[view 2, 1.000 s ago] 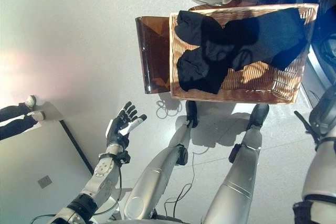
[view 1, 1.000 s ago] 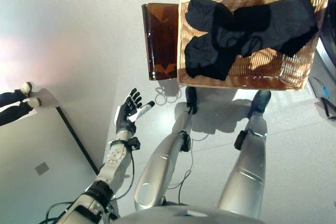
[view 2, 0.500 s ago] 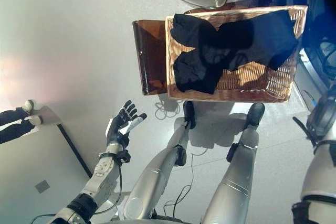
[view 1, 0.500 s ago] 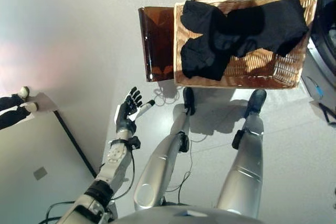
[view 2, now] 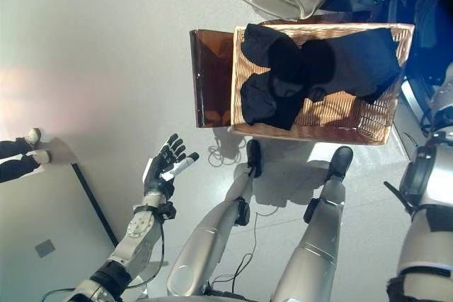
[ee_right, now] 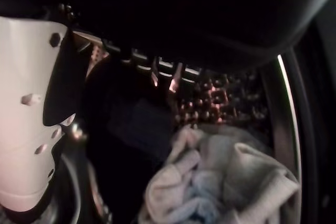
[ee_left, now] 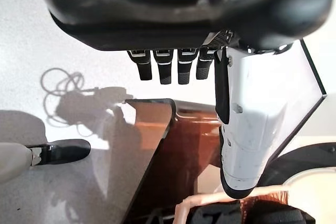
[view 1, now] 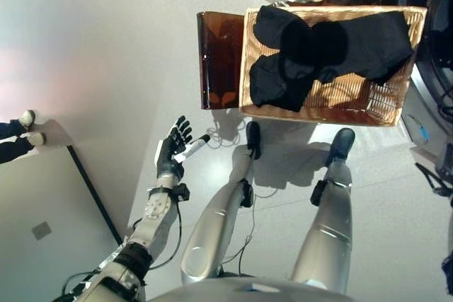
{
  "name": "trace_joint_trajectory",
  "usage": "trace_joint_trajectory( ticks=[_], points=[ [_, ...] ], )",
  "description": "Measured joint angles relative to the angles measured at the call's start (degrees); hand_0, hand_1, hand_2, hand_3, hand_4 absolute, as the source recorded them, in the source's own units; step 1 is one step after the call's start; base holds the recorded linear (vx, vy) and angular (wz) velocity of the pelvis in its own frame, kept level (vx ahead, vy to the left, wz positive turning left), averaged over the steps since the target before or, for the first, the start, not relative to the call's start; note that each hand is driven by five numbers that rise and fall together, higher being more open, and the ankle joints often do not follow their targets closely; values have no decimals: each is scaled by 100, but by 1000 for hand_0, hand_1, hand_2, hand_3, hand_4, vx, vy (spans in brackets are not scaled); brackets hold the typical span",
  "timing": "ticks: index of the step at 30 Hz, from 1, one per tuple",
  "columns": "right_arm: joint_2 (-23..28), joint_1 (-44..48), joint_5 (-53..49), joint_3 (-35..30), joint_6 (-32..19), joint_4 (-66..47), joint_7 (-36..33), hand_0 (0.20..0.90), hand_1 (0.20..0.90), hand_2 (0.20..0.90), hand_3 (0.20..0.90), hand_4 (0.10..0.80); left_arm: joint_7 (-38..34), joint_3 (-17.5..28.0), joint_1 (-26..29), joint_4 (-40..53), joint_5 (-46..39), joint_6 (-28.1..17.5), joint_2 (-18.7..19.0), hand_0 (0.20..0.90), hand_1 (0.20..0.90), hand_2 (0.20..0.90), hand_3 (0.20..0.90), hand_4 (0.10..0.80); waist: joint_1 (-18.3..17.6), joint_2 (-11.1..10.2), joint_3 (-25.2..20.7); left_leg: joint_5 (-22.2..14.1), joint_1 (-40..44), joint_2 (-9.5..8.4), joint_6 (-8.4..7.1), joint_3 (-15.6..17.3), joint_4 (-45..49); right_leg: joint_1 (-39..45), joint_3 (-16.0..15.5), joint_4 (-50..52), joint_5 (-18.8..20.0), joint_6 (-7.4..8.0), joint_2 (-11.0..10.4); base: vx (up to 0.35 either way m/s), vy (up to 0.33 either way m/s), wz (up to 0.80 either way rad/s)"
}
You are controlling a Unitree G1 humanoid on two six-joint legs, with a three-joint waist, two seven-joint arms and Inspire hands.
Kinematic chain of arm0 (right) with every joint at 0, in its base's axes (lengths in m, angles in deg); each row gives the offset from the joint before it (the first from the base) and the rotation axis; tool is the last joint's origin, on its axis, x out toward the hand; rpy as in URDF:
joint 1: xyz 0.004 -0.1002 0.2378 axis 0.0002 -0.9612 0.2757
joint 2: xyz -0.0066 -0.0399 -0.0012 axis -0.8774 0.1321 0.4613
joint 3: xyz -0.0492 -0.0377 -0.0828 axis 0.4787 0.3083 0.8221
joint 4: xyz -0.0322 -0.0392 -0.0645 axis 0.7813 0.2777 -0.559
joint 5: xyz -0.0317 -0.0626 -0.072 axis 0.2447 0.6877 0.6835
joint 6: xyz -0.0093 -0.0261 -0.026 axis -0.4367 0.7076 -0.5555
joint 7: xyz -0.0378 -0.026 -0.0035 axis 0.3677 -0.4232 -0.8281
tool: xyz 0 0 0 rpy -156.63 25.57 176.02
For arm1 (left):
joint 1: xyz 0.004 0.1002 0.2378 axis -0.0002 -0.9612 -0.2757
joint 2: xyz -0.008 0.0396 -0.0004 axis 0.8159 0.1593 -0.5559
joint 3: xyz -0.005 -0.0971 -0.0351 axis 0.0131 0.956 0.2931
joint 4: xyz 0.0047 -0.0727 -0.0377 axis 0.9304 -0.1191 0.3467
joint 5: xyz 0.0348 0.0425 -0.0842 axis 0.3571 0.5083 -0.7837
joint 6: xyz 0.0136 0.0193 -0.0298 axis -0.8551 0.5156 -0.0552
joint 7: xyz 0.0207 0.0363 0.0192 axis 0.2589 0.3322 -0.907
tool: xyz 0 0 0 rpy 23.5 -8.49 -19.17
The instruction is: Pick up the clothes and place them into the washing machine
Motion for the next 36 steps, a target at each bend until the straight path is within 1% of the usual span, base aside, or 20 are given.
trace_joint_trajectory(
  ticks=[2, 3, 4, 5, 9, 12, 15, 17, 19, 21, 24, 26, 27, 28, 29, 30, 31, 32, 35, 36],
  points=[
    [-278, -211, -16, -90, 106, -59, 50, 900, 900, 900, 900, 800, 15, 7, -11, 24, 4, -9, -2, 900, 900, 900, 900, 800, 10, -19, -21, -9, 69, 11, -12, -18, -5, 98, -38, -38, -2, 0, 10, 0, 0, 0],
    [-559, -537, 14, -59, 80, -402, 114, 900, 900, 900, 900, 800, 18, 123, -78, 19, 11, -11, 2, 900, 900, 900, 900, 800, -16, -107, -57, -20, 69, 38, -28, -17, -15, 113, -51, -81, -3, -4, 37, 15, 7, -4],
    [-706, -669, 56, -28, 79, -498, 143, 900, 900, 900, 900, 800, 14, 158, -96, 1, 10, -9, 6, 900, 900, 900, 900, 800, -19, -165, -73, -25, 66, 56, -39, -11, -14, 120, -51, -117, 6, -17, 60, 22, 18, -7],
    [-1038, -949, 121, -41, 70, -728, 217, 900, 900, 900, 900, 800, 9, 200, -115, -36, 10, 2, 7, 900, 900, 900, 900, 800, -33, -240, -97, -27, 84, 98, -54, -25, -11, 211, -95, -227, 43, -47, 112, 22, 7, -6],
    [-1748, -1453, 247, -23, 67, -872, 251, 900, 900, 900, 900, 800, 47, 202, -154, -126, 80, 11, 7, 900, 900, 900, 900, 800, -15, -410, -123, -65, 346, 172, -95, -38, -43, 643, -218, -557, 151, -72, 195, 11, 9, -3],
    [-2088, -1751, 363, -27, 63, -1118, 304, 900, 900, 900, 900, 800, 49, 227, -173, -351, 146, 0, 8, 900, 900, 900, 900, 800, -19, -576, -176, -103, 464, 174, -92, -35, -46, 824, -234, -689, 165, -58, 206, 0, 0, 0],
    [-2193, -1862, 434, 11, 55, -1294, 353, 900, 900, 900, 900, 800, 47, 322, -176, -551, 218, 49, 3, 900, 900, 900, 900, 800, -42, -672, -207, -105, 492, 178, -83, -29, -45, 920, -253, -808, 219, -51, 220, 0, 0, 0],
    [-2337, -2032, 459, 37, -66, -1517, 364, 900, 900, 900, 900, 800, 23, 424, -196, -774, 252, 58, 3, 900, 900, 900, 900, 800, -52, -759, -213, -125, 587, 193, -88, -18, -46, 1062, -277, -927, 264, -57, 246, 7, 0, -2],
    [-2475, -2209, 587, 182, -63, -1532, 367, 900, 900, 900, 900, 800, -9, 439, -213, -1012, 291, 66, 2, 900, 900, 900, 900, 800, -52, -825, -218, -171, 761, 219, -104, -12, -47, 1300, -319, -1045, 277, -56, 276, 0, 0, 0],
    [-2609, -2394, 783, 247, -57, -1704, 368, 900, 900, 900, 900, 800, -18, 511, -294, -994, 335, 67, 2, 900, 900, 900, 900, 800, -48, -909, -256, -194, 787, 239, -130, 0, -47, 1318, -318, -1046, 275, -58, 295, 12, 1, -4],
    [-2688, -2726, 1151, 486, -16, -2082, 453, 900, 900, 900, 900, 800, -19, 607, -329, -1012, 425, 68, -8, 900, 900, 900, 900, 800, -81, -978, -275, -196, 794, 263, -135, 1, -47, 1331, -318, -1048, 276, -59, 317, 7, -2, -2],
    [-2697, -2977, 1583, 794, 68, -2264, 618, 900, 900, 900, 900, 800, -18, 647, -361, -1030, 470, 74, -16, 900, 900, 900, 900, 800, -154, -1017, -279, -196, 867, 266, -129, -3, -47, 1458, -342, -1137, 306, -86, 325, 0, 0, 0],
    [-2630, -3089, 1818, 930, 212, -2400, 645, 900, 900, 900, 900, 800, -14, 666, -360, -1031, 522, 74, -22, 900, 900, 900, 900, 800, -176, -1023, -275, -209, 890, 266, -142, -10, -47, 1494, -358, -1150, 306, -86, 326, 0, 0, 0],
    [-2519, -3232, 2266, 1233, 337, -2461, 795, 900, 900, 900, 900, 800, -1, 752, -364, -1050, 618, 73, -30, 900, 900, 900, 900, 800, -162, -1083, -284, -218, 925, 276, -149, -8, -48, 1531, -363, -1172, 305, -86, 333, 16, -32, -1],
    [-2474, -3268, 2506, 1375, 451, -2477, 880, 900, 900, 900, 900, 800, 3, 812, -362, -1071, 645, 73, -35, 900, 900, 900, 900, 800, -184, -1128, -279, -231, 950, 286, -166, -8, -47, 1578, -364, -1208, 306, -87, 348, 29, -41, -4],
    [-2297, -3380, 3005, 1722, 718, -2608, 1020, 900, 900, 900, 900, 800, 16, 903, -364, -1109, 696, 72, -32, 900, 900, 900, 900, 800, -187, -1216, -307, -243, 964, 306, -178, -7, -48, 1606, -375, -1242, 311, -92, 367, 31, -21, -4],
    [-2138, -3442, 3584, 1961, 853, -2664, 1152, 900, 900, 900, 900, 800, 49, 1002, -370, -1149, 764, 71, -34, 900, 900, 900, 900, 800, -181, -1292, -333, -252, 964, 325, -191, -7, -48, 1610, -381, -1255, 311, -94, 387, 32, -19, -5],
    [-2074, -3444, 3976, 2053, 961, -2676, 1241, 900, 900, 900, 900, 800, 52, 1051, -369, -1210, 806, 72, -30, 900, 900, 900, 900, 800, -184, -1364, -362, -253, 964, 342, -193, -7, -48, 1630, -385, -1299, 329, -115, 410, 19, -10, -3],
    [-1937, -3440, 4704, 2253, 1191, -2671, 1391, 900, 900, 900, 900, 800, 64, 1067, -367, -1430, 916, 77, -47, 900, 900, 900, 900, 800, -181, -1464, -373, -258, 1071, 366, -201, -27, -48, 1818, -430, -1441, 366, -124, 449, 12, -4, 1],
    [-1820, -3395, 5065, 2519, 1343, -2659, 1494, 900, 900, 900, 900, 800, 63, 1101, -360, -1556, 973, 84, -69, 900, 900, 900, 900, 800, -179, -1511, -395, -278, 1110, 374, -226, -35, -48, 1883, -452, -1481, 367, -125, 457, 20, -1, 5]
  ],
)
